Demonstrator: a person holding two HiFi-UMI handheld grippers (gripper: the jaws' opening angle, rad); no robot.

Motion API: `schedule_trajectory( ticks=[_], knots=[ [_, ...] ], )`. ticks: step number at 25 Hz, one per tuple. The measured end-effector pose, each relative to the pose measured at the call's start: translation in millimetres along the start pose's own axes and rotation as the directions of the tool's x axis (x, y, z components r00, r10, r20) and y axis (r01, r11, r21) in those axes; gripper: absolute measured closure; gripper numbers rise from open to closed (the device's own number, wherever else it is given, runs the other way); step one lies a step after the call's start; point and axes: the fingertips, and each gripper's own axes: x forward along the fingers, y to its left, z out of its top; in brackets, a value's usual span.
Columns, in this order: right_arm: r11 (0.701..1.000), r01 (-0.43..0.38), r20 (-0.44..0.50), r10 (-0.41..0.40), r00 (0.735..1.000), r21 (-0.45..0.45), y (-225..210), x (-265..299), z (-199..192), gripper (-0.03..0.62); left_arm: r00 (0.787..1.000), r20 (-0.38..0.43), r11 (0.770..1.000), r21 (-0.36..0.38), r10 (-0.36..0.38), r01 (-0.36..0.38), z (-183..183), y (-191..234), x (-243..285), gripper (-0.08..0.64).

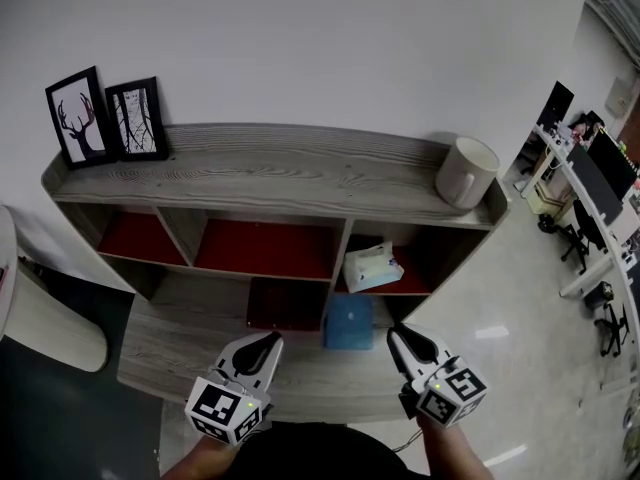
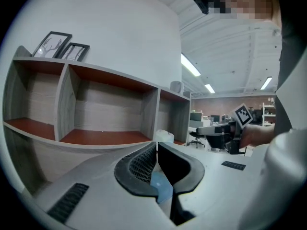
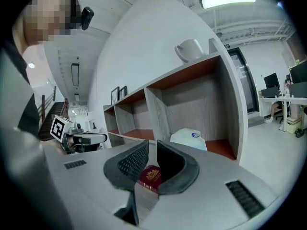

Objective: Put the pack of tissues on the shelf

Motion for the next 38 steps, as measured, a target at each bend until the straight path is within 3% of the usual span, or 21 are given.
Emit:
schedule_trajectory(
  ticks=[8,12,38],
  knots=[
    [0.998,-0.053,0.068,0.05,0.996,0.03,18.0,-17.5,13.2,0.547,1.0,0.01,0.999,0.013,0.029,-0.029,8.5,0.4,-8.3,0.538],
    [0.999,-0.052,0.021,0.052,0.998,0.007,20.1,-22.7,4.8,0.56,0.999,0.016,0.999,0.019,0.028,-0.028,12.3,-0.8,-8.2,0.538],
    [0.995,-0.096,-0.014,0.096,0.995,-0.009,25.7,-20.4,-3.9,0.575,1.0,0.016,0.999,0.026,0.019,-0.019,13.9,-11.6,-2.9,0.538]
  ],
)
